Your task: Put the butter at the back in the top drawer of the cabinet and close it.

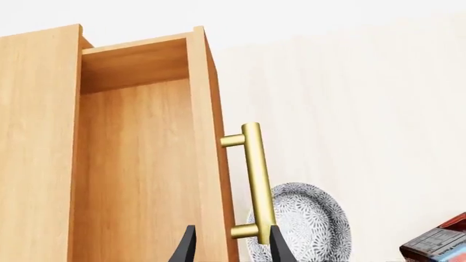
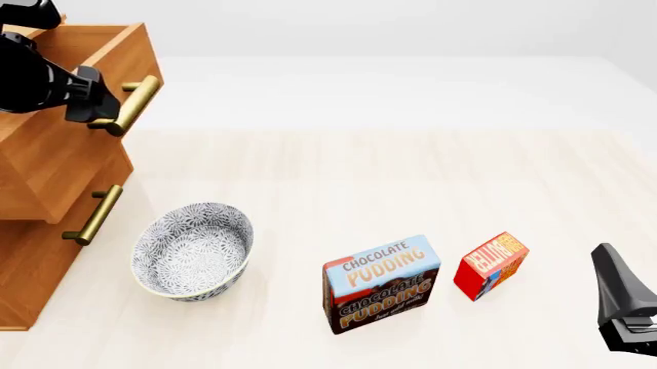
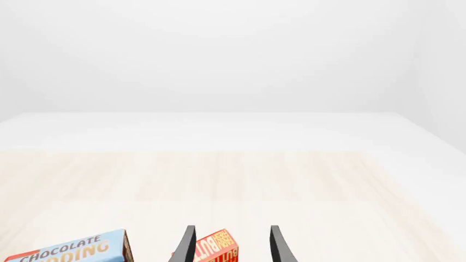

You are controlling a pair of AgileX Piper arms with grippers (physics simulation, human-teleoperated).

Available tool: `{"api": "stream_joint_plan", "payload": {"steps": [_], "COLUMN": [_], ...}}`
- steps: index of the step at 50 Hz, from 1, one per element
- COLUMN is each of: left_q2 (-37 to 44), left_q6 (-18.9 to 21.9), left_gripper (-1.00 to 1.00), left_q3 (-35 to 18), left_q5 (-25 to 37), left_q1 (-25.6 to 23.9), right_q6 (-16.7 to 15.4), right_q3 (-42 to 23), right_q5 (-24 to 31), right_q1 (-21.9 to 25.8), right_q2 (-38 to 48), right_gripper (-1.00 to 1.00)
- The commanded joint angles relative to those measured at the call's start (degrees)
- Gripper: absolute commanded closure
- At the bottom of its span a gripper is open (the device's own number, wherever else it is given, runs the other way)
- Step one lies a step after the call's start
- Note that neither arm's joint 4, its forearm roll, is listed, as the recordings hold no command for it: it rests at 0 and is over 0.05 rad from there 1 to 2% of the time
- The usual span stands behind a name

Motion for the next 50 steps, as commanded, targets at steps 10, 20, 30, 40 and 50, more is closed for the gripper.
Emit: {"api": "stream_joint_plan", "payload": {"steps": [10,20,30,40,50], "left_q2": [-0.01,0.17,0.40,0.80,1.06], "left_q6": [0.16,0.05,-0.02,0.11,0.02], "left_gripper": [-1.00,-1.00,-1.00,-1.00,-1.00], "left_q3": [-0.19,-0.07,-0.03,-0.07,-0.10], "left_q5": [0.53,0.33,0.24,0.09,-0.05], "left_q1": [-0.88,-1.41,-1.82,-1.97,-2.43], "right_q6": [0.01,0.00,-0.01,0.01,0.01], "right_q3": [0.00,0.00,0.00,0.00,0.00], "right_q5": [0.00,0.00,0.00,0.00,0.00], "right_q1": [0.01,0.00,0.01,0.00,0.00], "right_q2": [0.00,0.00,0.00,0.00,0.00], "right_gripper": [-1.00,-1.00,-1.00,-1.00,-1.00]}}
